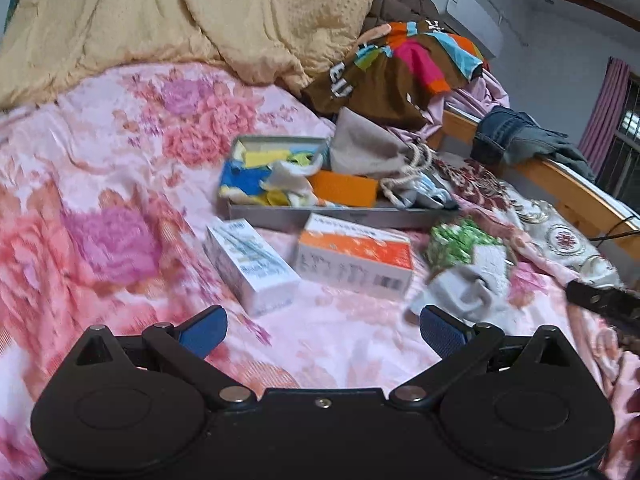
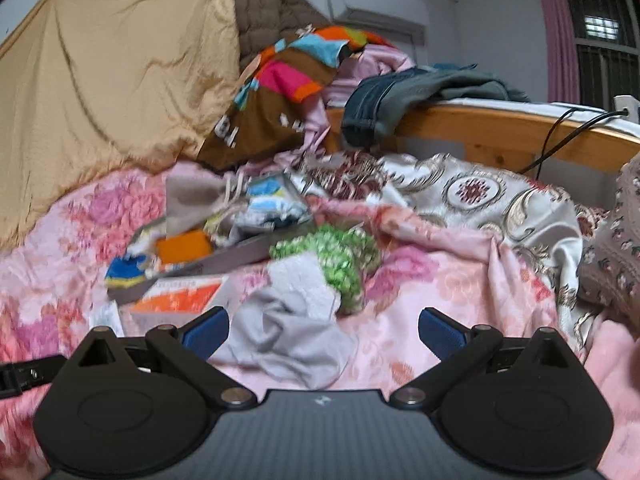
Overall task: Organize soft objects
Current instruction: 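Move both tools back from the tray toward the grey cloth and white sponge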
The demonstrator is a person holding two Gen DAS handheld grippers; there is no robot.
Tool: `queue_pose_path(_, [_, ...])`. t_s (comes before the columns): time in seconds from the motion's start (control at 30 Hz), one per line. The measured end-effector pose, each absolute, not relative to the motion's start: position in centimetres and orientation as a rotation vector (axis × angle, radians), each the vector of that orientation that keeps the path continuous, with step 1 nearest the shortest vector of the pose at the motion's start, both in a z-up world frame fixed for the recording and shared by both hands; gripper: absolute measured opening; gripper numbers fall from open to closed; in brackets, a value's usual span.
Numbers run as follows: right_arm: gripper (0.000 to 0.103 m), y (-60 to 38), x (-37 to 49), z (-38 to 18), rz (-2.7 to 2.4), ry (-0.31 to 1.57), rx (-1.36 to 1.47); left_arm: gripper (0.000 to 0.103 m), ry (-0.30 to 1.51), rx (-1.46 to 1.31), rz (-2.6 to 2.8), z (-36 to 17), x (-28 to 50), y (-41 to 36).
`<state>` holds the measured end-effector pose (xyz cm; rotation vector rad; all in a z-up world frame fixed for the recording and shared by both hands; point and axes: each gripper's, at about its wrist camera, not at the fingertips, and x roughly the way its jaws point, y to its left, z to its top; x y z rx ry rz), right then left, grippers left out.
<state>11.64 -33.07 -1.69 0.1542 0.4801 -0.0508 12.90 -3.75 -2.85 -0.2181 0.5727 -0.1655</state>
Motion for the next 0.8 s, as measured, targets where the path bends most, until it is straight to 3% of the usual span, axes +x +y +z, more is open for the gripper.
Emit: queue_pose_path(0.8, [0.103,-32.4,12.9,-4.2,-0.021,0.551,0.114,0.102,0.676,-0.172,-0.316,-5.4,15.5,-6.2])
